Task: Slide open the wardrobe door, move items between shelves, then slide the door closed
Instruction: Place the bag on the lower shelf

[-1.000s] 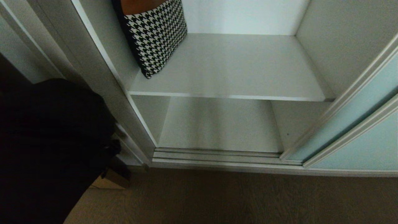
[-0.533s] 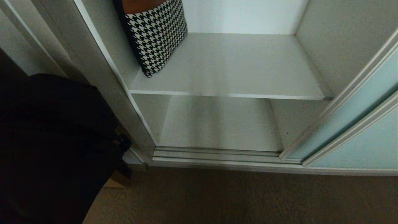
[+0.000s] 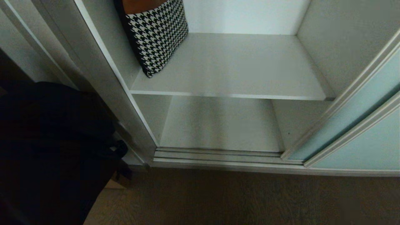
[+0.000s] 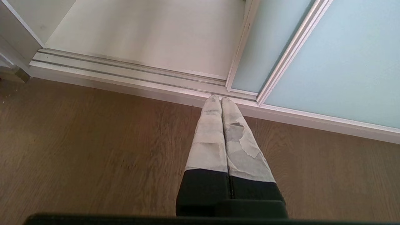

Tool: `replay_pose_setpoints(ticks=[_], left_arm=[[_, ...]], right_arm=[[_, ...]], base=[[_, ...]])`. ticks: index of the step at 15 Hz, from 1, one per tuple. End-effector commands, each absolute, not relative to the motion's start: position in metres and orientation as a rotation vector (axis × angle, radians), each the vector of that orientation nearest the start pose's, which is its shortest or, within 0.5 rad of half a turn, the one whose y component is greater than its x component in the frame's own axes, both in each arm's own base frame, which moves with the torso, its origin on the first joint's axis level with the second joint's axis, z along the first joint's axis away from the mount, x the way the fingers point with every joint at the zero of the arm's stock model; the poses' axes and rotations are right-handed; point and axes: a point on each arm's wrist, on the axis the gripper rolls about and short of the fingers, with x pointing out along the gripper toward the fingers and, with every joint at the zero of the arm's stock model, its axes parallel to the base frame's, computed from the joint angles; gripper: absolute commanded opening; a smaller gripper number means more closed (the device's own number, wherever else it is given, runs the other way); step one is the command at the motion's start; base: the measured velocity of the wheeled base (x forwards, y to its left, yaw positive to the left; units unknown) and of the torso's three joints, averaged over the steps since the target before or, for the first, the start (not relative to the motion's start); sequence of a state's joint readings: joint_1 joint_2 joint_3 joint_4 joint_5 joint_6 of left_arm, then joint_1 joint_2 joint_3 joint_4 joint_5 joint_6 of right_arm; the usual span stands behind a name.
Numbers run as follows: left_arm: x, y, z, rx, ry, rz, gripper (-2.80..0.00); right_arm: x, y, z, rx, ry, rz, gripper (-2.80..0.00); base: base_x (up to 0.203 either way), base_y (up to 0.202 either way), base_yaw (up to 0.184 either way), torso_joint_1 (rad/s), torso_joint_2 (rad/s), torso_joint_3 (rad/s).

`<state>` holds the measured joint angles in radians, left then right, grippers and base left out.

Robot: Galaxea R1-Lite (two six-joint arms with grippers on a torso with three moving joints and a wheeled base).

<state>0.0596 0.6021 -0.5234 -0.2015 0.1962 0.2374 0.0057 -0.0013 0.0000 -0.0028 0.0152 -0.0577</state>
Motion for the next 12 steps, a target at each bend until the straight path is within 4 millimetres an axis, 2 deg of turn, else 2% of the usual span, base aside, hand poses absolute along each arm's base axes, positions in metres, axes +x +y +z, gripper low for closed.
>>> replay_pose_setpoints(ticks=[1, 3, 6, 10, 12], left_arm=[[0.034, 0.006, 0.244, 0.229, -0.094, 0.271, -2.80], [0.032, 0.006, 0.241, 0.231, -0.088, 0.260, -2.80], [0.010, 0.004, 0.222, 0.233, -0.114, 0.213, -2.80], [0.008, 0.003, 0.221, 0.235, -0.110, 0.202, -2.80], [0.000, 0.002, 0.216, 0.238, -0.135, 0.133, -2.80]], right_arm=[[-0.023, 0.000, 0.076, -0.058, -0.007, 0.021, -2.80], [-0.023, 0.000, 0.076, -0.058, -0.007, 0.021, -2.80], [-0.023, 0.000, 0.076, -0.058, -0.007, 0.021, -2.80], [-0.023, 0.000, 0.076, -0.058, -0.007, 0.021, -2.80], [-0.023, 0.000, 0.076, -0.058, -0.007, 0.021, -2.80]], base=[[0.000, 0.000, 0.000, 0.000, 0.00, 0.000], [0.000, 0.000, 0.000, 0.000, 0.00, 0.000], [0.000, 0.000, 0.000, 0.000, 0.00, 0.000], [0.000, 0.000, 0.000, 0.000, 0.00, 0.000], [0.000, 0.000, 0.000, 0.000, 0.00, 0.000]])
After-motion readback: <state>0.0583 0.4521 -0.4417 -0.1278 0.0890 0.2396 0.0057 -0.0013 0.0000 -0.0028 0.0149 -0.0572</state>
